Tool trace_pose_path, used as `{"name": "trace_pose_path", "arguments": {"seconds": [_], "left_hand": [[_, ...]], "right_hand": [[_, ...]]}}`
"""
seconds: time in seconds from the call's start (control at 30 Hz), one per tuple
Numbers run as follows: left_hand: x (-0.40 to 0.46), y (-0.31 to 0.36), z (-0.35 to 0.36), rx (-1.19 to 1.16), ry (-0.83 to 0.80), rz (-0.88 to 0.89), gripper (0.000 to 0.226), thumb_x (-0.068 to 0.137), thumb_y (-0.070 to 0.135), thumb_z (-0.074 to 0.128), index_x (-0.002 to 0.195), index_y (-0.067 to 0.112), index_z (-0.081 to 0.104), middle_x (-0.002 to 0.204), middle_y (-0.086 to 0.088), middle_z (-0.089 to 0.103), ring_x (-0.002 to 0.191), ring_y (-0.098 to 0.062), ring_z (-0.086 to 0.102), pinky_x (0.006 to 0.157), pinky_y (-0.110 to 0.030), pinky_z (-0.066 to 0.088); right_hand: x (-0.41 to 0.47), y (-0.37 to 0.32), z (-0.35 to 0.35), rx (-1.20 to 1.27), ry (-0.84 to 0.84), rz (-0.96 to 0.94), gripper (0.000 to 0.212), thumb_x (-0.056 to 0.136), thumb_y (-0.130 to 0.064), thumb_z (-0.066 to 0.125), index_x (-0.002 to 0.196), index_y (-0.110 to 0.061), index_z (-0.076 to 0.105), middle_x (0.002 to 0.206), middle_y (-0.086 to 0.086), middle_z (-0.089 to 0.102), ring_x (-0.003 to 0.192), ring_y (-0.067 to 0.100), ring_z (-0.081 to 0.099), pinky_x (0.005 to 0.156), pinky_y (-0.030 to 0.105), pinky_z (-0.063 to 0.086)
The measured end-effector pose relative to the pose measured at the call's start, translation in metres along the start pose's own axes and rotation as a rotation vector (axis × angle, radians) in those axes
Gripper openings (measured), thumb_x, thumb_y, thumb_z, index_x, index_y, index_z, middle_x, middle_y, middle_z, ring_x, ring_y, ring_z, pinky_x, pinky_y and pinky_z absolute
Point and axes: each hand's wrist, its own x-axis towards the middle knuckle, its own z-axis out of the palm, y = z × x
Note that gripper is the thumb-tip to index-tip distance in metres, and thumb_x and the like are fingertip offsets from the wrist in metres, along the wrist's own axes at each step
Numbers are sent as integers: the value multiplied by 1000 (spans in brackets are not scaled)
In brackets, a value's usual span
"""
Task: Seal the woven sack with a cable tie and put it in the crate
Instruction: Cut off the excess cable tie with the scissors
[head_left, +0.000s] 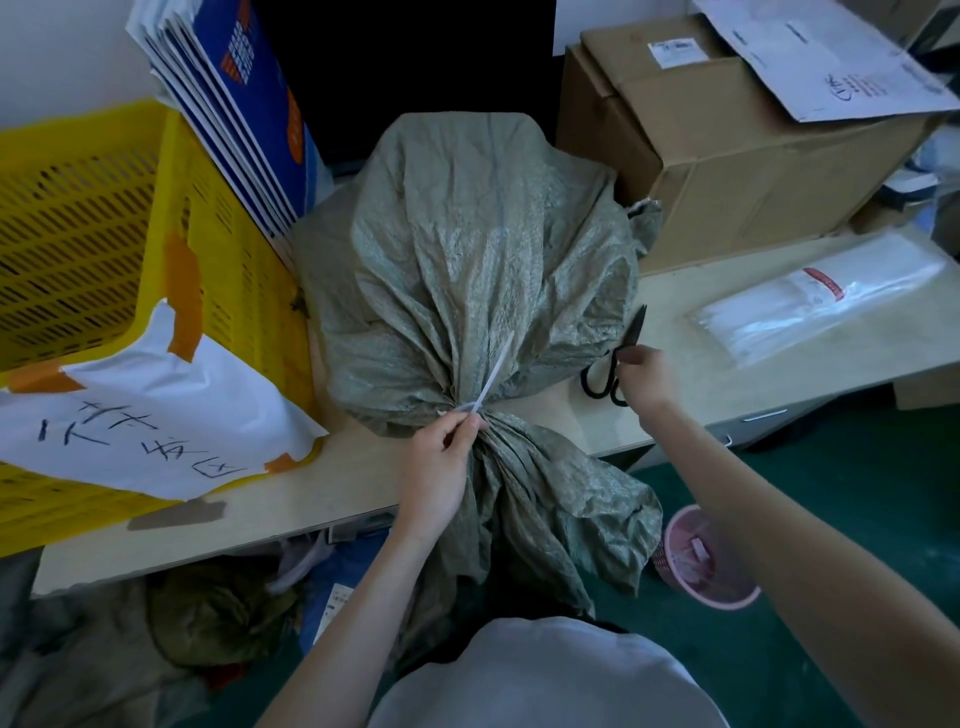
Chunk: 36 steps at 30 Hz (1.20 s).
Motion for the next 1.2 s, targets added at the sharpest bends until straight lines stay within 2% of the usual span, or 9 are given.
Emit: {"name": "trace_pose_path", "arguments": {"seconds": [0.17, 0.3, 0.47, 0.57, 0.63, 0.8, 0.9, 1.03, 1.2], "left_hand": [[2, 3, -3, 145, -66, 79, 21, 98, 31, 51, 87, 27, 70, 53, -9, 51, 41, -7, 37, 47, -25, 27], [6, 6, -6, 378, -153, 176, 22, 97, 35, 52, 93, 26, 72, 53, 7, 56, 45, -5, 47, 46, -23, 29], [10, 16, -7, 531, -263, 285, 22, 96, 34, 53, 100, 24, 73, 63, 5, 64, 51, -7, 53, 47, -22, 34], [10, 18, -5, 609, -282, 347, 24, 97, 34, 51, 100, 23, 72, 73, 7, 66, 60, -9, 57, 54, -29, 44], [11, 18, 0, 642, -300, 373, 23, 98, 32, 50, 102, 22, 70, 77, 12, 62, 63, -4, 53, 51, -22, 40], [14, 21, 14, 731, -338, 421, 26, 99, 33, 47, 102, 19, 69, 70, 13, 56, 55, -3, 48, 47, -23, 34], [18, 25, 24, 762, -355, 495, 28, 100, 34, 45, 100, 18, 69, 71, 9, 60, 59, -11, 52, 49, -31, 41], [24, 33, 51, 793, -418, 592, 31, 101, 34, 43, 88, 12, 62, 68, 7, 50, 61, -16, 49, 46, -27, 29], [35, 39, 100, 704, -500, 594, 26, 99, 30, 49, 93, 13, 66, 71, 4, 56, 65, -22, 56, 52, -35, 44]], "right_hand": [[-45, -29, -6, 364, -296, -151, 17, 93, -12, 55, 104, -2, 64, 84, 7, 65, 71, 16, 60, 67, 26, 49], [-61, -36, -7, 196, -490, -357, 16, 92, -17, 59, 104, -9, 66, 81, 2, 67, 66, 10, 59, 61, 20, 49], [-59, -14, -3, -309, -338, -620, 20, 91, -21, 61, 109, -14, 67, 90, -1, 57, 73, 8, 50, 73, 23, 37], [-57, 6, -7, -393, -340, -670, 18, 91, -23, 62, 103, -13, 70, 105, 5, 48, 89, 14, 44, 81, 19, 29], [-55, 21, -11, -366, -316, -684, 16, 89, -21, 64, 95, -9, 73, 108, 6, 49, 96, 17, 44, 87, 24, 31], [-57, 59, -33, -89, -192, -375, 13, 90, -16, 63, 94, -8, 72, 89, 6, 66, 83, 20, 60, 76, 27, 45], [-60, 87, -45, 65, -134, -212, 10, 90, -15, 61, 93, -11, 70, 79, 9, 67, 74, 18, 59, 73, 23, 47], [-64, 118, -55, 289, -50, -84, 11, 91, -9, 59, 92, -5, 70, 73, 10, 64, 68, 18, 56, 71, 28, 48], [-67, 149, -67, 415, 134, 65, 15, 94, 0, 51, 91, -7, 65, 74, 7, 65, 56, 6, 58, 59, 16, 47]]}}
